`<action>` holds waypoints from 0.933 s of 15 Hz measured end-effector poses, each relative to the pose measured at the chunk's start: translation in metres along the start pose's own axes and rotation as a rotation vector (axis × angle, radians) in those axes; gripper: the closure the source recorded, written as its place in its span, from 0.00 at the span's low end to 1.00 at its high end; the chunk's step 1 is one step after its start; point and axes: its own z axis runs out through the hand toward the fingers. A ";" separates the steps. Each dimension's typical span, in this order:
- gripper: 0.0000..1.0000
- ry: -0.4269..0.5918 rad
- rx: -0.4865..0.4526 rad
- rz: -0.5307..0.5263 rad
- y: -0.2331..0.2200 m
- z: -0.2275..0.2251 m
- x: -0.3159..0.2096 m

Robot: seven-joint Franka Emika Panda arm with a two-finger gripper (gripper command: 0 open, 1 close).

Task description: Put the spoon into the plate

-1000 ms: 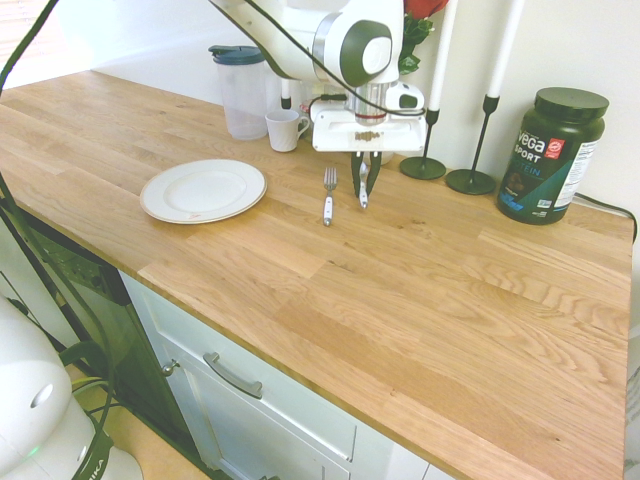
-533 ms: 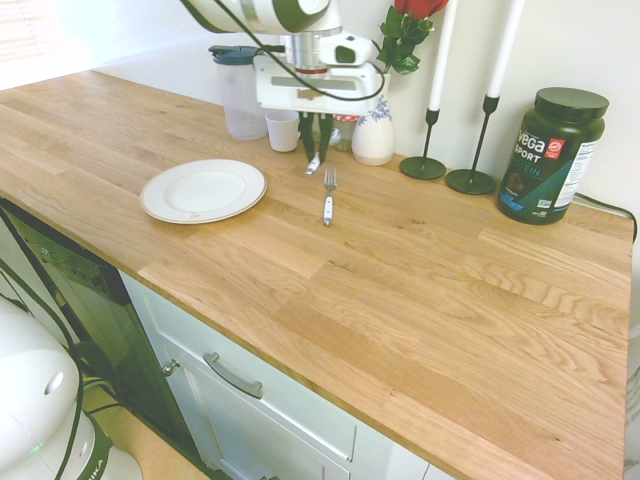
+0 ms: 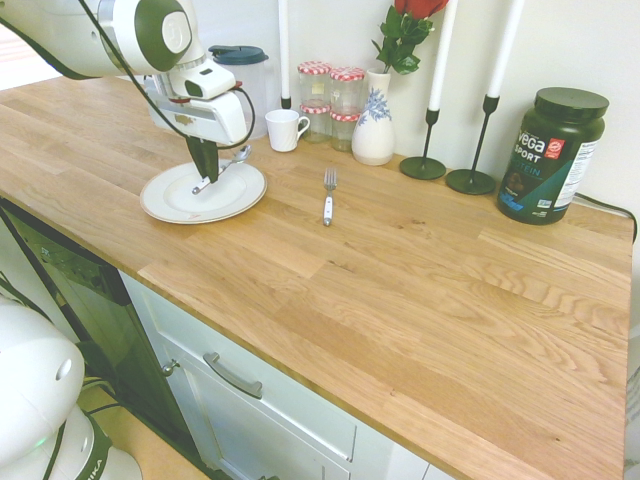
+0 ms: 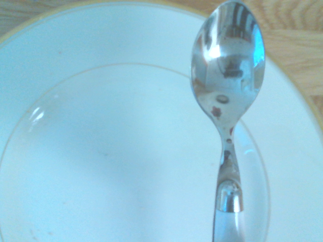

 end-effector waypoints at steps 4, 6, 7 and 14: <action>1.00 -0.006 -0.011 0.003 -0.014 0.024 -0.030; 1.00 -0.003 -0.016 -0.003 -0.020 0.031 -0.038; 1.00 -0.002 -0.017 -0.006 -0.023 0.032 -0.039; 0.00 -0.009 -0.050 -0.020 -0.034 0.039 -0.036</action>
